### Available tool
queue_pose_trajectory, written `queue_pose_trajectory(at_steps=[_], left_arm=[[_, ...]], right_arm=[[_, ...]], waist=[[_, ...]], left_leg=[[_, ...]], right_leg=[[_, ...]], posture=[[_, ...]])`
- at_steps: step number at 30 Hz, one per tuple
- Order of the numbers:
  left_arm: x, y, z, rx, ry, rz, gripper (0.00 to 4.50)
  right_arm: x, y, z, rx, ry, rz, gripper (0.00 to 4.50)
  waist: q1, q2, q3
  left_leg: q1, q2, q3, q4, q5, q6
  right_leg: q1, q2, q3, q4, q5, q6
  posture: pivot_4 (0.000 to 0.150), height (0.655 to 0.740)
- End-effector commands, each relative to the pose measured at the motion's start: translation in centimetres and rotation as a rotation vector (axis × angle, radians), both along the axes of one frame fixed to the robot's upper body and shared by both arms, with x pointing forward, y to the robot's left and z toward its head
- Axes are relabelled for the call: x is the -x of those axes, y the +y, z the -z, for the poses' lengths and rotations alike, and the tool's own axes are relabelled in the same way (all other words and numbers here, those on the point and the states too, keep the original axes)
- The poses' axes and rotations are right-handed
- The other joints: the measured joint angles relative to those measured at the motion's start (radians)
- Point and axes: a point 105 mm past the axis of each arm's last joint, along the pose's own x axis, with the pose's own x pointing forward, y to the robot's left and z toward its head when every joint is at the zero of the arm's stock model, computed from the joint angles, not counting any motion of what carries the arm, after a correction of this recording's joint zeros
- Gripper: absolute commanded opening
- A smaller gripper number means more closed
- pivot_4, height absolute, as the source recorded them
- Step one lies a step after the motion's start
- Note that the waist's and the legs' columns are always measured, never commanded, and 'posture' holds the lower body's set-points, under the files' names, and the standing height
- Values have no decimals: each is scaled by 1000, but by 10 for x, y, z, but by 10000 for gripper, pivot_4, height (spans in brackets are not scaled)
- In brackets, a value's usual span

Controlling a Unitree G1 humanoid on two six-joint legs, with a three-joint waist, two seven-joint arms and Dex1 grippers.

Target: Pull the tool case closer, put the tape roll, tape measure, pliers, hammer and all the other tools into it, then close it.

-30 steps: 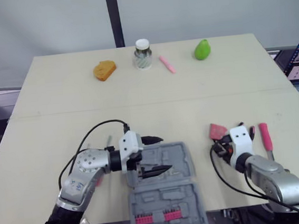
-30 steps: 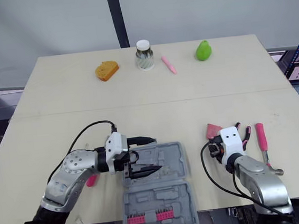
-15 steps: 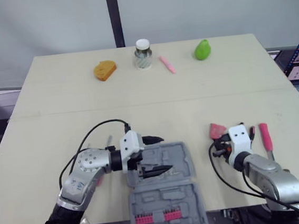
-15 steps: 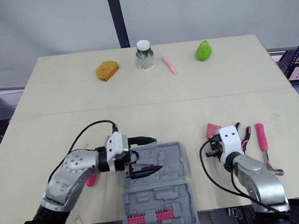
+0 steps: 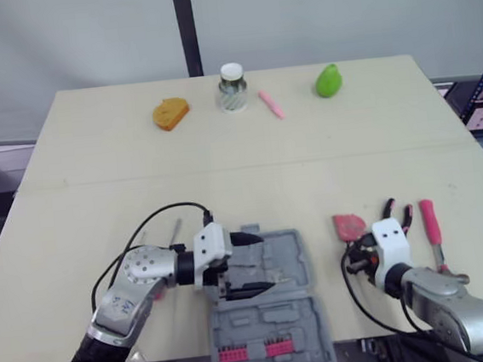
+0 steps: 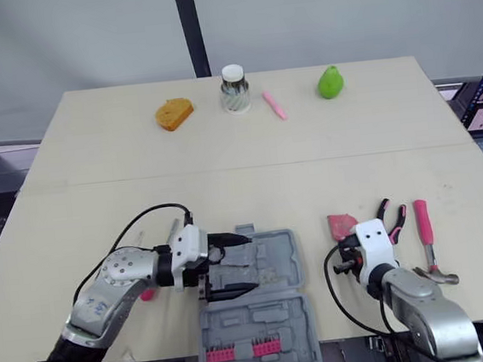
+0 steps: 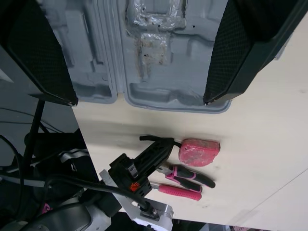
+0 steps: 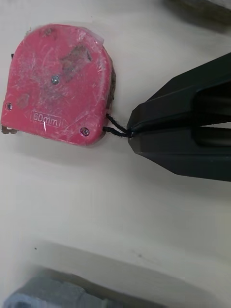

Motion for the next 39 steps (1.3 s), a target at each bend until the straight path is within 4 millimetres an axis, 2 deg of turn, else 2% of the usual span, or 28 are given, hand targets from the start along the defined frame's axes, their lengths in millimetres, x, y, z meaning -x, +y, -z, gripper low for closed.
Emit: queue_pose_trajectory(at_steps=[1,11,22,39], left_arm=[[7,0,-1,-15,-24,46,45000],[14,5,8,-64,-5,97,45000],[18,5,10,-77,4,130,45000],[18,3,11,-78,2,140,45000]], right_arm=[[13,2,-2,-17,16,-19,1303],[45,6,3,-30,80,-29,1303],[77,19,9,-57,148,-59,1303],[88,27,14,-78,176,-87,1303]], waist=[[0,0,0],[0,0,0],[1,1,-1],[1,1,-1]], left_leg=[[0,0,0,0,0,0],[0,0,0,0,0,0],[0,0,0,0,0,0],[0,0,0,0,0,0]], right_leg=[[0,0,0,0,0,0],[0,0,0,0,0,0],[-1,0,1,0,0,0],[-1,0,1,0,0,0]], posture=[[1500,7400],[1500,7400],[1500,7400],[1500,7400]])
